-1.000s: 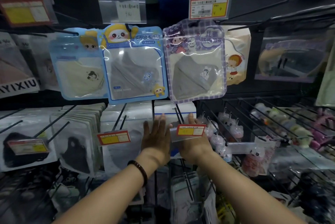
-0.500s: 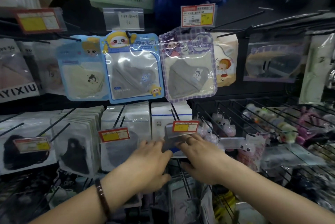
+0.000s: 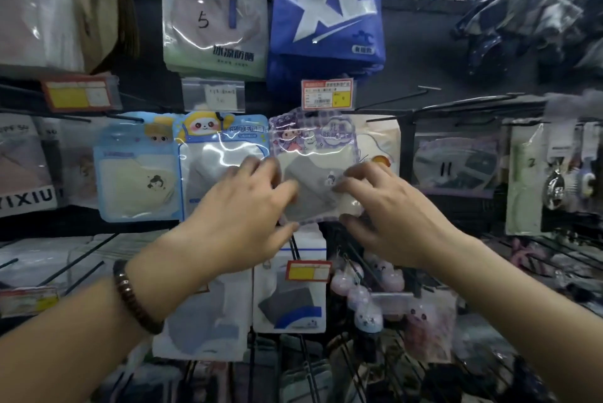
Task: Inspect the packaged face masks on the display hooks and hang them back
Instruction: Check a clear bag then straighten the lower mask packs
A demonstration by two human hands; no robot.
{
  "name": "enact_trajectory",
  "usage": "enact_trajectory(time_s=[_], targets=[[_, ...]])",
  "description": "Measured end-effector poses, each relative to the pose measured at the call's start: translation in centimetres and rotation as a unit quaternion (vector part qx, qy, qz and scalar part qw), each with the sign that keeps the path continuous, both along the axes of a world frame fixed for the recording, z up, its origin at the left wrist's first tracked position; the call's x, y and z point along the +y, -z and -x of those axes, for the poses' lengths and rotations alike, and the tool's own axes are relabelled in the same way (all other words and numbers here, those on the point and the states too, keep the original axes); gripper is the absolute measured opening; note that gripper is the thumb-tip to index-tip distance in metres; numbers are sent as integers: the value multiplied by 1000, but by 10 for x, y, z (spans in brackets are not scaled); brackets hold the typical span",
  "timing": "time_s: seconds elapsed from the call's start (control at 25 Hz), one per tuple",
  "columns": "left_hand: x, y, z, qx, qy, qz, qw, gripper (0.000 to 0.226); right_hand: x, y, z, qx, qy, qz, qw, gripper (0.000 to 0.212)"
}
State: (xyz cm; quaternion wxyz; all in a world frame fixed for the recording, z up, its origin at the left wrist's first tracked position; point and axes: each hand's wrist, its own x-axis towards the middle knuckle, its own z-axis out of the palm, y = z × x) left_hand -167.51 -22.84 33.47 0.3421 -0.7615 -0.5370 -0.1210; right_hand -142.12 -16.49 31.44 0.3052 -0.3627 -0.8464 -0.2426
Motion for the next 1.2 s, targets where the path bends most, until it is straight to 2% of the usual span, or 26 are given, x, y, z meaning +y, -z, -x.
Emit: enact_trajectory(time_s=[0.12, 0.2, 0.4, 0.72, 1.0, 1.2], targets=[[34, 8, -2, 55, -34, -25, 998, 77, 24, -13, 1, -38, 58, -8, 998, 64], [52, 11, 1, 87, -64, -20, 994, 83, 36, -14, 5, -44, 58, 8, 997, 67], [83, 13, 3, 133, -117, -52, 983, 80, 65, -11, 19, -26, 56, 50, 997, 73], [119, -10, -10, 145, -172, -5, 974, 81, 91, -21, 53, -41, 105, 84, 990, 72], [122, -11, -7, 134, -143, -21, 980, 81, 87, -26, 61, -34, 114, 87, 989, 67], [92, 8, 31, 34, -17, -70, 997, 74, 55, -18, 62, 37, 43, 64, 996, 66]])
